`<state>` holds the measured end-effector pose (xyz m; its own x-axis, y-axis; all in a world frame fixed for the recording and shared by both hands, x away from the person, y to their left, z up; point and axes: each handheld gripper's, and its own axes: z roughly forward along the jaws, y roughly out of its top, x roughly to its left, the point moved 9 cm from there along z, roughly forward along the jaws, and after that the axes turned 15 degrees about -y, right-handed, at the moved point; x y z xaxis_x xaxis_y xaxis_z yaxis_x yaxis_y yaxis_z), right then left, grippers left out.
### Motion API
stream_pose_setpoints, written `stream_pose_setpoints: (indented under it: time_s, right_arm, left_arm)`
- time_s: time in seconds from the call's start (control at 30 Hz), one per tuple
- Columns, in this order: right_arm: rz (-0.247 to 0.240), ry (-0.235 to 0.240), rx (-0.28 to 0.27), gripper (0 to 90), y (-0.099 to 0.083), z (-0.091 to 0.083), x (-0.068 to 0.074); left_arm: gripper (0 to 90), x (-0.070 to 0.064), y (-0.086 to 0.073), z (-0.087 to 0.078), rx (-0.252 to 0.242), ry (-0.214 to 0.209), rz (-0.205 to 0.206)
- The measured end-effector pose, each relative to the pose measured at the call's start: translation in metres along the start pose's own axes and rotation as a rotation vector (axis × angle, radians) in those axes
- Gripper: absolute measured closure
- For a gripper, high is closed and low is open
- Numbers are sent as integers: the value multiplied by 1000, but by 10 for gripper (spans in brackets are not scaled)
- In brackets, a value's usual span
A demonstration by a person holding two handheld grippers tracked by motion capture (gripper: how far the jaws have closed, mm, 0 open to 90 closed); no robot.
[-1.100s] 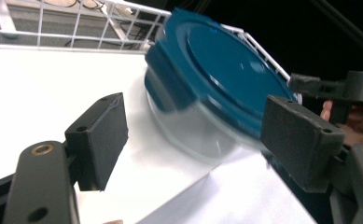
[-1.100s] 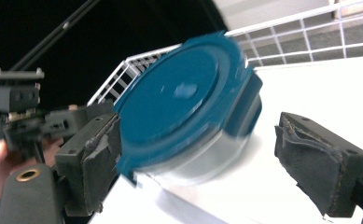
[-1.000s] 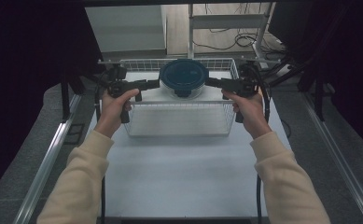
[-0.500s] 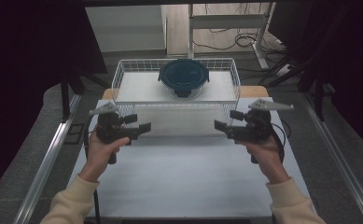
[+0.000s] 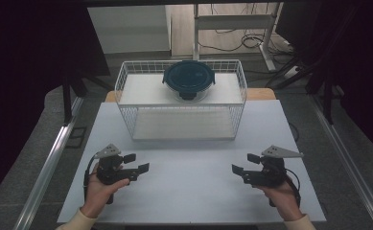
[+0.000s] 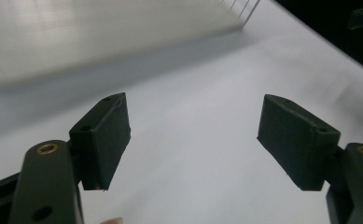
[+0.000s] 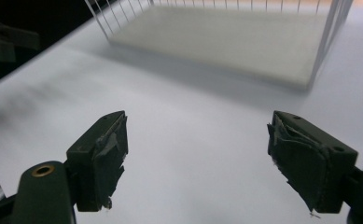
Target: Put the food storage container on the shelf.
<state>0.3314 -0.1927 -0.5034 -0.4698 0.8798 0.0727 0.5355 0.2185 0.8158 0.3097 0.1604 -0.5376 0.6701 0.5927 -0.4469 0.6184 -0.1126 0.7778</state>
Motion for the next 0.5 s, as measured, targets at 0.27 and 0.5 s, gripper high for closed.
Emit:
stream_pose_setpoints:
  time_s: [0.27,0.5]
  right_arm:
    - [-9,-18,8,196,-10,3,-3]
    - [-24,-50,-11,190,-10,3,-7]
  left_arm:
    - [251,7,-9,4,5,45,-2]
    - [240,8,-10,4,9,37,21]
